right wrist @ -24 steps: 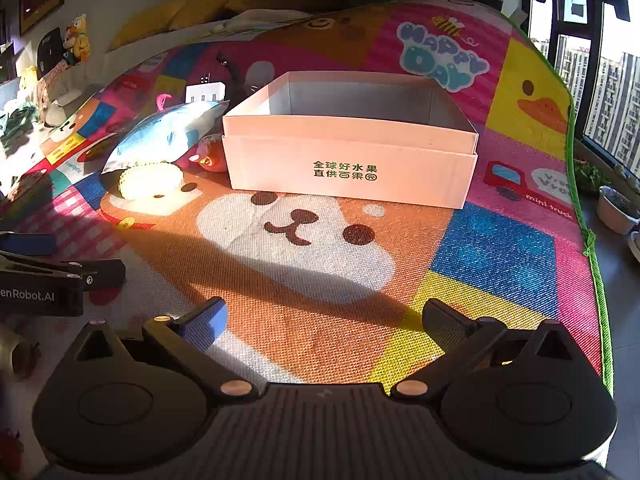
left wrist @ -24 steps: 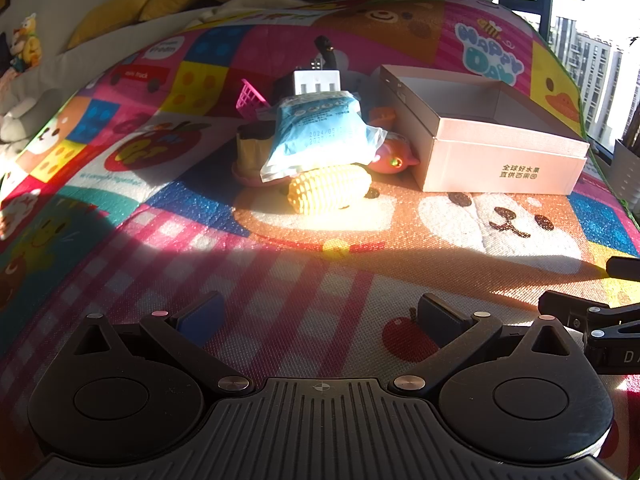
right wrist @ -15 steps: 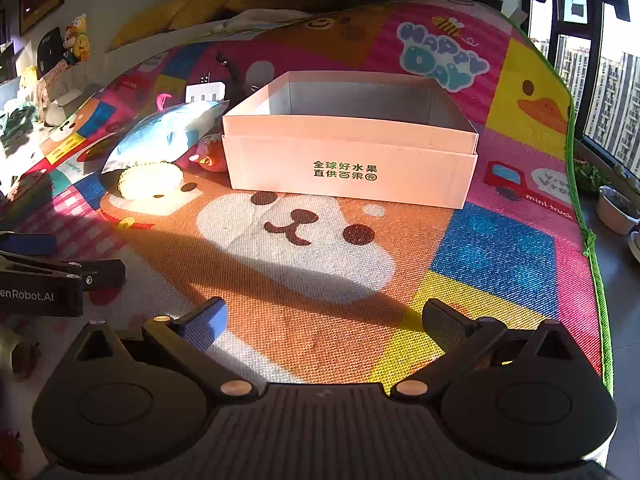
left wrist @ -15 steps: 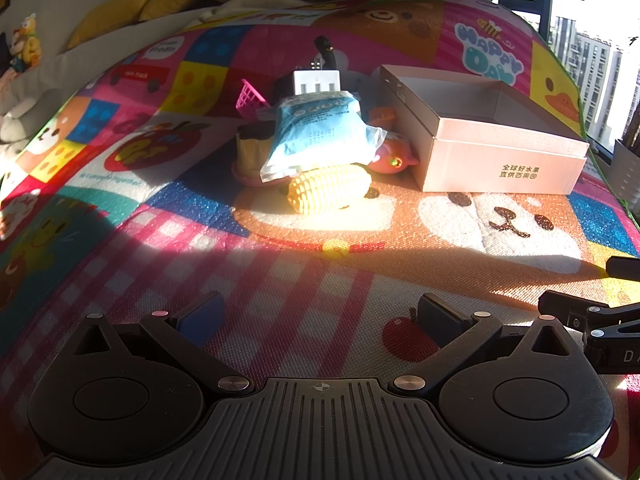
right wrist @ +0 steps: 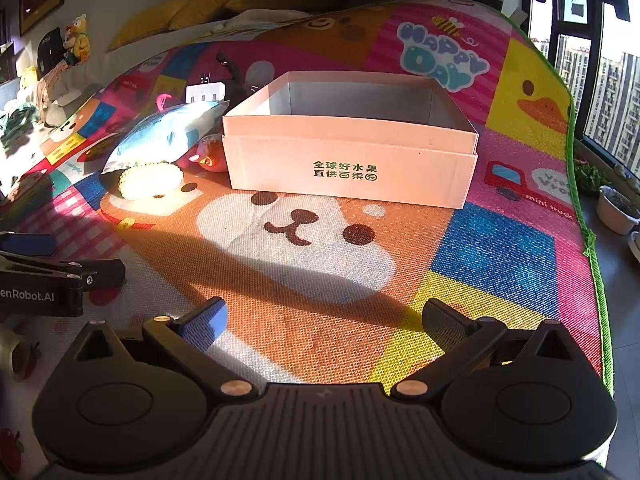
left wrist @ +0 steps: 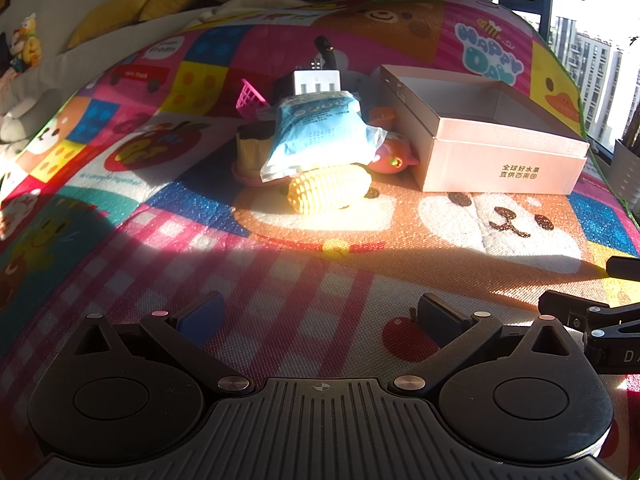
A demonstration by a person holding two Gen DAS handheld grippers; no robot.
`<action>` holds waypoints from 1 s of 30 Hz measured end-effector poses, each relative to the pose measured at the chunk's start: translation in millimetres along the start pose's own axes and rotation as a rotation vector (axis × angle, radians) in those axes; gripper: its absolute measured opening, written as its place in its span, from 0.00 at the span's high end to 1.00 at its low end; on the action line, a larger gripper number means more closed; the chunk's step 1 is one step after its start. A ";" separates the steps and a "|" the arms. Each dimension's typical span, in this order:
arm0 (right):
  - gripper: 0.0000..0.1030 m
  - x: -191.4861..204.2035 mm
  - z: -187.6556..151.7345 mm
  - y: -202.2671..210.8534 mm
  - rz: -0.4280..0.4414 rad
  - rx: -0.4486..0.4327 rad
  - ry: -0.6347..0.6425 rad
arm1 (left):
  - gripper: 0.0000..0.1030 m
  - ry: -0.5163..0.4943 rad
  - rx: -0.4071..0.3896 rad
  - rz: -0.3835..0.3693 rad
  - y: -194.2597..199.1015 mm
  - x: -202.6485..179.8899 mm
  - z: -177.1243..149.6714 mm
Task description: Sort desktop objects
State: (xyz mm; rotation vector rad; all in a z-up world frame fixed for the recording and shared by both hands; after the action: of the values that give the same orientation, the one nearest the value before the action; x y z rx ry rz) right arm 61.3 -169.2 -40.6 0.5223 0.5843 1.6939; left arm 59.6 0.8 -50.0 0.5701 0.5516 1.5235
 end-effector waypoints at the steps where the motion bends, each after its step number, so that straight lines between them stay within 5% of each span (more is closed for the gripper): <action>1: 0.00 0.0 0.0 -0.1 0.000 0.000 0.000 | 0.00 0.000 0.000 0.000 0.0 0.0 0.0; 30: 0.00 1.1 0.2 -1.1 -0.003 0.005 0.001 | 0.00 0.000 0.000 -0.001 -0.8 0.4 -1.4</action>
State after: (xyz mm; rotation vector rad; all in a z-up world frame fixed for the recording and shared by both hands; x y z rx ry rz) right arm 62.1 -167.9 -41.2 0.5238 0.5896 1.6903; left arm 59.3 1.2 -51.5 0.5701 0.5513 1.5229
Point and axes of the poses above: each gripper's, at about its wrist camera, not at the fingertips, and y roughly against the way its jaws point, x to its left, z to its top, the point moved 8 cm from there along -y, roughly the way its jaws point, and after that the axes turned 2 degrees about z, right-handed, at the moved point
